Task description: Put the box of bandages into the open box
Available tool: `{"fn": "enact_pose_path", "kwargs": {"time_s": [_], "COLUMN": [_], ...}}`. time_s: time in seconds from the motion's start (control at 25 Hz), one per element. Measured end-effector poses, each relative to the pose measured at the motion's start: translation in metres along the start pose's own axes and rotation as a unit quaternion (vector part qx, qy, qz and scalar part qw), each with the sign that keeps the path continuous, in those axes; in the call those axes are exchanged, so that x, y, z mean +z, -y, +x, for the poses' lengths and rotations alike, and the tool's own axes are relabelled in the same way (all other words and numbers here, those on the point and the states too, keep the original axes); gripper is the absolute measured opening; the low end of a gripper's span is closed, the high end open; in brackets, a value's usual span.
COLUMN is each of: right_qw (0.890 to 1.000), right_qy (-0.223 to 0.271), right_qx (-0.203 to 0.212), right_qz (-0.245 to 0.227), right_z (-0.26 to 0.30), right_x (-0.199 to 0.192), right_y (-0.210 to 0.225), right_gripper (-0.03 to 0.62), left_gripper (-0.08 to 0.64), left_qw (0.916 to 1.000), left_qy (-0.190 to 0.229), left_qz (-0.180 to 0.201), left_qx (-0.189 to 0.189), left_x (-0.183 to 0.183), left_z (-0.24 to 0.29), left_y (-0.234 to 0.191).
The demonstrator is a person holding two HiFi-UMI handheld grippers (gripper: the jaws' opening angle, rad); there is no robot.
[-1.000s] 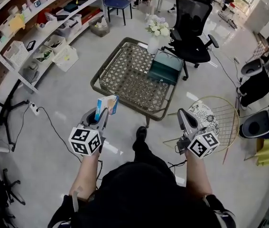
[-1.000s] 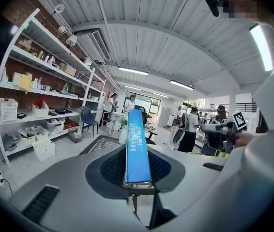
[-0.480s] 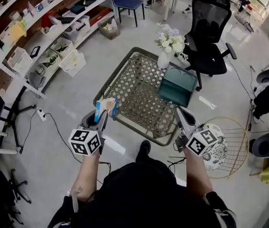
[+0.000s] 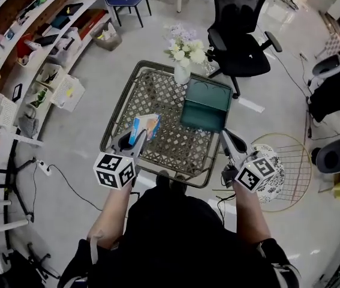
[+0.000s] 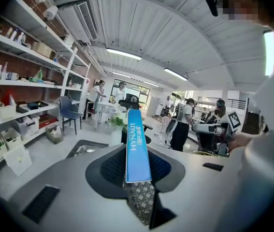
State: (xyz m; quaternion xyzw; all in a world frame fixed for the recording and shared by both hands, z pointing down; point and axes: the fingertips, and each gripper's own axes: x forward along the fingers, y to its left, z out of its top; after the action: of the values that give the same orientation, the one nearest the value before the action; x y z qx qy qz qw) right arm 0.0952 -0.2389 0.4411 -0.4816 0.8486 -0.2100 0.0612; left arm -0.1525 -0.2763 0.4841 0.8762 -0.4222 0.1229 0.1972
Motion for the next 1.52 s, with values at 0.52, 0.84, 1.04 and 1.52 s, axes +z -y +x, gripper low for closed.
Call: {"fn": "enact_pose_path", "kwargs": {"time_s": [0.52, 0.84, 1.04, 1.52], "right_qw": [0.993, 0.991, 0.993, 0.993], "right_qy": [0.023, 0.008, 0.000, -0.068], "right_qx": [-0.116, -0.126, -0.105, -0.033], "right_qz": [0.026, 0.044, 0.061, 0.087], "right_z": [-0.018, -0.036, -0.044, -0.025], "right_x": [0.012, 0.006, 0.009, 0.005], "right_y": [0.017, 0.054, 0.104, 0.195], "right_gripper": [0.009, 0.009, 0.009, 0.009], "left_gripper": [0.086, 0.086, 0.086, 0.086], "left_qw": [0.9926, 0.9901, 0.9918, 0.9885], "left_qy": [-0.024, -0.065, -0.089, -0.149], "left_qz": [0.013, 0.009, -0.004, -0.023], "left_qx": [-0.119, -0.124, -0.092, -0.014], "left_x": [0.019, -0.004, -0.023, -0.078], "left_z": [0.087, 0.140, 0.176, 0.236], "left_y": [0.014, 0.041, 0.063, 0.089]}}
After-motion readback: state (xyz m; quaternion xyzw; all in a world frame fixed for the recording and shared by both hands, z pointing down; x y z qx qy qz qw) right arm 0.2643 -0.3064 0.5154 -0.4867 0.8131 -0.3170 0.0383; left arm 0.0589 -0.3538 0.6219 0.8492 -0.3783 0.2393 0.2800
